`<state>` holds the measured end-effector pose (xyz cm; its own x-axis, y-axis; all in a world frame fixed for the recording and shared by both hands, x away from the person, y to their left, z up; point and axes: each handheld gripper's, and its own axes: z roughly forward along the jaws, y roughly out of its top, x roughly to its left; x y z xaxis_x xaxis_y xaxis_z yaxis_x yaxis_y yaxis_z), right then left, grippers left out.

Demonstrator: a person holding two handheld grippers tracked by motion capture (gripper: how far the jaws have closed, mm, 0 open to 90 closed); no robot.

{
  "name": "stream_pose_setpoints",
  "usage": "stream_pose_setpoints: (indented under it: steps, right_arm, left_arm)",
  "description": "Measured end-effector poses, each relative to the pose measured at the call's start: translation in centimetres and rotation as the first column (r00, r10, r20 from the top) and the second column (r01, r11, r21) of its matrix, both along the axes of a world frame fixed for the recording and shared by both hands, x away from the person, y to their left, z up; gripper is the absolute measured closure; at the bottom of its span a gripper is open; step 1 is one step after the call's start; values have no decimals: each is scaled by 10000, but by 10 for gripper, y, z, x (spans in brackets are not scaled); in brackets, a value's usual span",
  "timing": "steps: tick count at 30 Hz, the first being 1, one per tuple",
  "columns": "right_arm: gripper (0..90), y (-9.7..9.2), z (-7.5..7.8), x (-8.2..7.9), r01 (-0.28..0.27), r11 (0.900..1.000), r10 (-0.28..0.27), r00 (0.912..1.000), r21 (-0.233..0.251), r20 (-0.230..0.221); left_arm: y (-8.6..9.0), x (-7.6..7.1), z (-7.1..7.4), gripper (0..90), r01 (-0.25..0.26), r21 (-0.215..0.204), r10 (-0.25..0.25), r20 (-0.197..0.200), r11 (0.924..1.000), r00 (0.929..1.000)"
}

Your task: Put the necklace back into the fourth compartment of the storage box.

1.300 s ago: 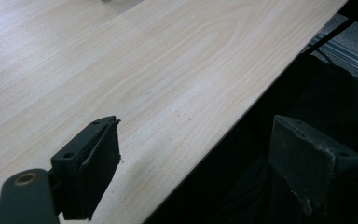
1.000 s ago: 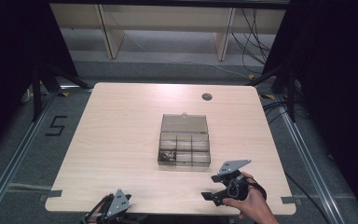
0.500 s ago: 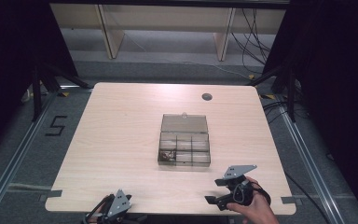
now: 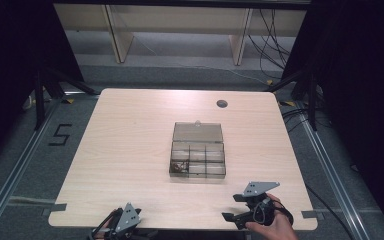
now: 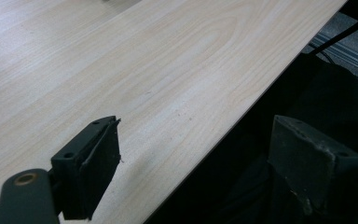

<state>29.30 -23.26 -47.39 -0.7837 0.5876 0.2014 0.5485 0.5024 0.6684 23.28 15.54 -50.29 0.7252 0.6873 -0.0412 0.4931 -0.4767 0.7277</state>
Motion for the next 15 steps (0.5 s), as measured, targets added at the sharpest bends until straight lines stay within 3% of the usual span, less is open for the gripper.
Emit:
stream_pose_setpoints:
  steps: [3, 15]
  right_arm:
    - [248, -1, 0, -1, -35, 10000, 35, 10000, 22, -2]
    - [231, -3, -5, -2, 21, 10000, -21, 9999, 3, -150]
  left_arm:
    - [1, 0, 0, 159, 97, 145, -97, 28, 9998, 9999]
    - [0, 0, 0, 159, 38, 76, -39, 41, 10000, 10000]
